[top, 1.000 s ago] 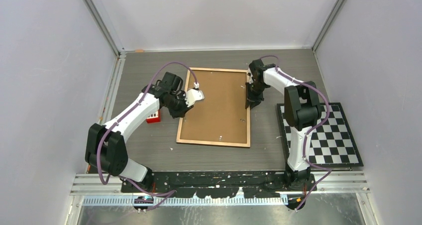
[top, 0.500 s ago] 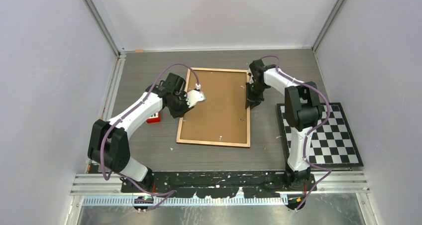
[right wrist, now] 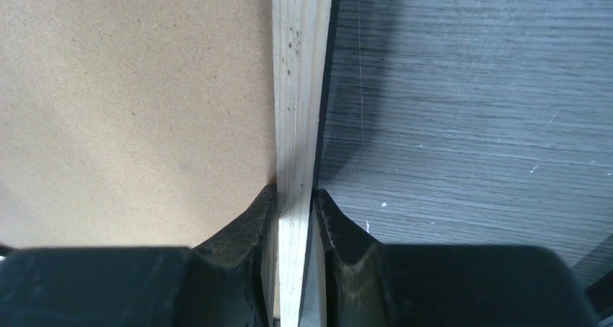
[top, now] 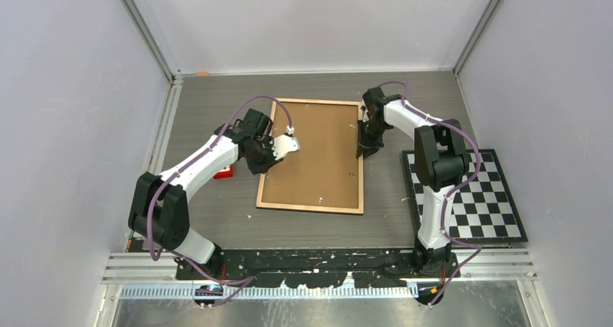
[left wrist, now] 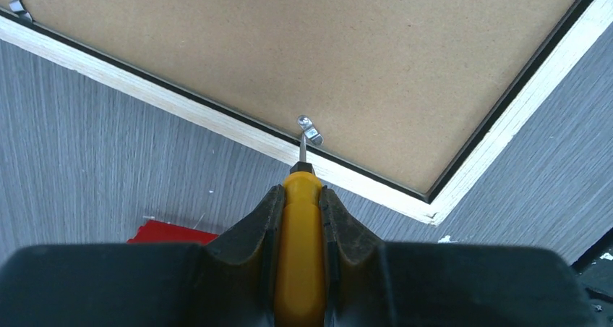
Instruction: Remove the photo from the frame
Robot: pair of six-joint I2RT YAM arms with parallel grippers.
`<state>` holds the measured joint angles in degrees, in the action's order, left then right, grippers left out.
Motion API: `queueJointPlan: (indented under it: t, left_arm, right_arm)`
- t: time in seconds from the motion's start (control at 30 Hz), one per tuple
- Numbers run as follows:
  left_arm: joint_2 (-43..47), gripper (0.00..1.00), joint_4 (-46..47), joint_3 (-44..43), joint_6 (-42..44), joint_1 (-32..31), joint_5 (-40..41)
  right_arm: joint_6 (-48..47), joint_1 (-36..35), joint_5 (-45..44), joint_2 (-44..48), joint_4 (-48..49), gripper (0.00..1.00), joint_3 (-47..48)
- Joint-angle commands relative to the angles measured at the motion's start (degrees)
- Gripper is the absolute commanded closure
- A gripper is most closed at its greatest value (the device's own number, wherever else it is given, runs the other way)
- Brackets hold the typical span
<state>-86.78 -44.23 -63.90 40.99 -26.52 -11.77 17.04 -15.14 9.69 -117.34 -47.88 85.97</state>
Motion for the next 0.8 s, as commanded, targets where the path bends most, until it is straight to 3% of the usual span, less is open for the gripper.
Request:
queueJointPlan:
  t: [0.0,0.77]
  left_arm:
    - [0.38,1.0,-4.89,-0.72,-0.64,-0.72,-4.8]
    - [-3.22,1.0,3.59,-2.9,-9.78,-0.79,-6.49]
  right_arm:
    - [0.7,0.32,-2.39,1.06,-2.92,0.99,-1.49]
    - [0.84,0.27,-1.98,0.71,-2.94,0.99,-1.76]
